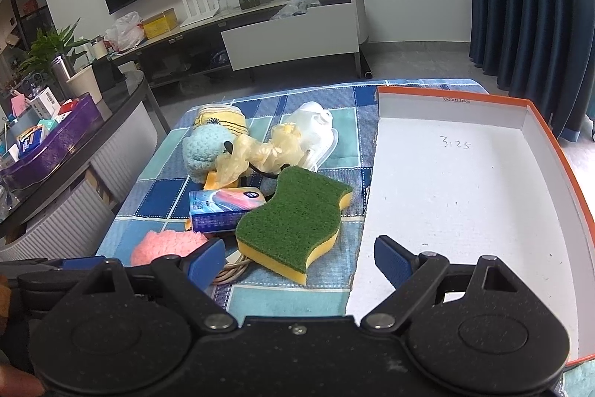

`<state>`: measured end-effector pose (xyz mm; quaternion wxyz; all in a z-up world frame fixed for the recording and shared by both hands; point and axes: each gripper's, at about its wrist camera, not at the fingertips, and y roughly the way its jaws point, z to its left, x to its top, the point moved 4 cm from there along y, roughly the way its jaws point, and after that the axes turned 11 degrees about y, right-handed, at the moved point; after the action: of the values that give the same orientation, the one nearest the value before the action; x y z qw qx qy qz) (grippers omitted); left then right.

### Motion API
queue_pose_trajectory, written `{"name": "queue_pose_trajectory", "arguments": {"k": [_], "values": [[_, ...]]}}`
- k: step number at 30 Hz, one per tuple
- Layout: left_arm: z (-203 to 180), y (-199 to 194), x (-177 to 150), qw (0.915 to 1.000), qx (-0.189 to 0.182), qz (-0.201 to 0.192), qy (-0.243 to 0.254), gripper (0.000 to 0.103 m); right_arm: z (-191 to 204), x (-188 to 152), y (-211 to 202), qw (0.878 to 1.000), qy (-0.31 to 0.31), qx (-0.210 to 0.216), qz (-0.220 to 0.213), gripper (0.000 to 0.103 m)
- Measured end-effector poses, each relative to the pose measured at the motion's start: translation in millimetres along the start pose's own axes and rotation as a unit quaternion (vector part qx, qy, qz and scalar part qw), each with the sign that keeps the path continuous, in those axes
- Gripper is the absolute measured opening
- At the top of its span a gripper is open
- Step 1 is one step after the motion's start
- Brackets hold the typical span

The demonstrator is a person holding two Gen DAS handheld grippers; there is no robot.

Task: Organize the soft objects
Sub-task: 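Grasp the pink pompom with the left tool while the right tool grasps the green sponge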

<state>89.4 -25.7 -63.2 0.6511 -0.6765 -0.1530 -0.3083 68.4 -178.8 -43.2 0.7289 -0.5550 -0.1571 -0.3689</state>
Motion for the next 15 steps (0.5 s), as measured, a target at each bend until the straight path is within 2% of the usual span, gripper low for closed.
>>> {"name": "queue_pose_trajectory", "arguments": {"k": [4, 6, 7, 9, 12, 15], "values": [[-0.4, 7.6, 0.6, 1.0000, -0.004, -0.002, 0.003, 0.100, -1.0, 2.4, 4.9, 1.000, 0.004, -0.002, 0.004, 0.102], [1.1, 11.8, -0.6, 0.9999, -0.016, -0.002, 0.000, 0.085, -1.3, 3.6, 7.7, 1.000, 0.008, -0.004, 0.007, 0.102], [1.5, 13.6, -1.6, 0.9997, -0.024, 0.000, -0.002, 0.082, -1.2, 4.1, 9.2, 1.000, 0.010, -0.005, 0.009, 0.102], [1.4, 15.5, -4.5, 0.9992, -0.039, -0.001, -0.002, 0.067, -1.1, 5.6, 12.6, 1.000, 0.015, -0.008, 0.012, 0.102], [-0.1, 10.8, -6.6, 0.9991, -0.040, -0.011, 0.007, 0.062, 0.3, 8.1, 21.5, 0.999, 0.034, -0.009, 0.024, 0.102], [2.9, 4.7, -7.6, 0.9989, -0.043, -0.017, 0.007, 0.061, 2.2, 11.0, 33.3, 0.998, 0.053, -0.017, 0.038, 0.102]]}}
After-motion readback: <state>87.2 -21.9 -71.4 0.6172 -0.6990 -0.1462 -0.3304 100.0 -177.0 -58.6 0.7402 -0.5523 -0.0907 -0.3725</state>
